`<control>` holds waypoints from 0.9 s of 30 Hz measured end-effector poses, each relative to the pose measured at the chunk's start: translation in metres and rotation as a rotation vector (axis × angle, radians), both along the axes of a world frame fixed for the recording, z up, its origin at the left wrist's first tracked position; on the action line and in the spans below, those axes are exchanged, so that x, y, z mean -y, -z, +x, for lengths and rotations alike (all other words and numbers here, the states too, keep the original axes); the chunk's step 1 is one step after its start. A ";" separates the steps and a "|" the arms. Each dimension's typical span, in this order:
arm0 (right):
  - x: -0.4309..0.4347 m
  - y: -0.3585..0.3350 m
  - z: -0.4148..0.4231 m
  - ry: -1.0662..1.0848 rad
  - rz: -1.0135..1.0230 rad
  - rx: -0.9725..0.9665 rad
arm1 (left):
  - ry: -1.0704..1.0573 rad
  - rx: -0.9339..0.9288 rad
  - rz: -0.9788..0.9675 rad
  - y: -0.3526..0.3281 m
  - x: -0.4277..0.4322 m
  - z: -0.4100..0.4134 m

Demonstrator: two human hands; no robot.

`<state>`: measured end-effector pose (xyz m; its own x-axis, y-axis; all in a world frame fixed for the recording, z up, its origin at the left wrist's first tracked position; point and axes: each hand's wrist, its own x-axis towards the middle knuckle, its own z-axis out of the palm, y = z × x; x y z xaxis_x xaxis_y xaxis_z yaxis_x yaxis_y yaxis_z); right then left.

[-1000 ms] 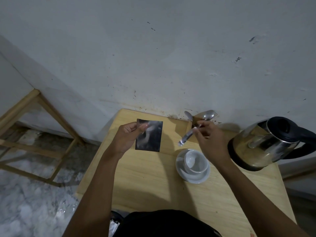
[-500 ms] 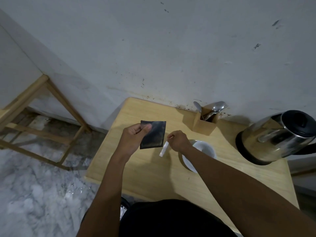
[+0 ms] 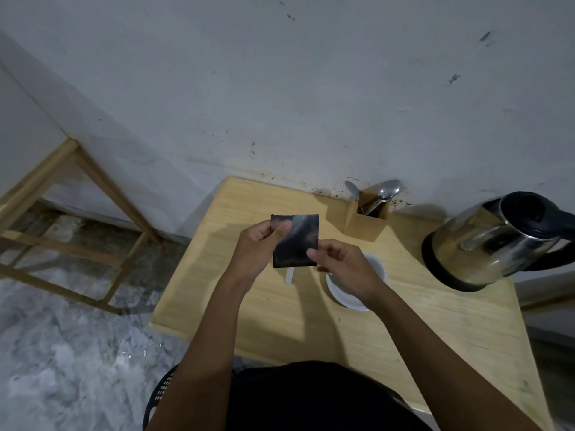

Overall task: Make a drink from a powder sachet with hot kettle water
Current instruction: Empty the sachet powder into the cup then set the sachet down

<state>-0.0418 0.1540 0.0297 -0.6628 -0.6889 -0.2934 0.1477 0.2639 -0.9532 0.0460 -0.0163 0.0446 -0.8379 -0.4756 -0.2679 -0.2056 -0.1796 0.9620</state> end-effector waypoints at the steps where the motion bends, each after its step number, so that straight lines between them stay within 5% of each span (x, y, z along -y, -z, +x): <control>1: -0.006 0.001 0.001 0.036 0.002 -0.051 | 0.023 -0.006 0.007 -0.002 -0.005 -0.004; 6: -0.046 -0.001 -0.002 0.340 -0.029 -0.161 | 0.171 0.037 -0.067 -0.005 -0.034 -0.025; 17: -0.117 0.006 0.019 0.719 -0.178 0.065 | 0.293 0.039 -0.044 0.005 -0.100 -0.055; 27: -0.154 0.014 0.010 0.720 0.232 -0.310 | 0.446 0.234 -0.561 0.072 -0.087 -0.042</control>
<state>-0.0322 0.3081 0.0154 -0.9942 -0.0072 -0.1069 0.0951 0.4004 -0.9114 0.0037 0.0704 -0.0272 -0.9338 -0.2225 -0.2801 -0.3546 0.4724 0.8069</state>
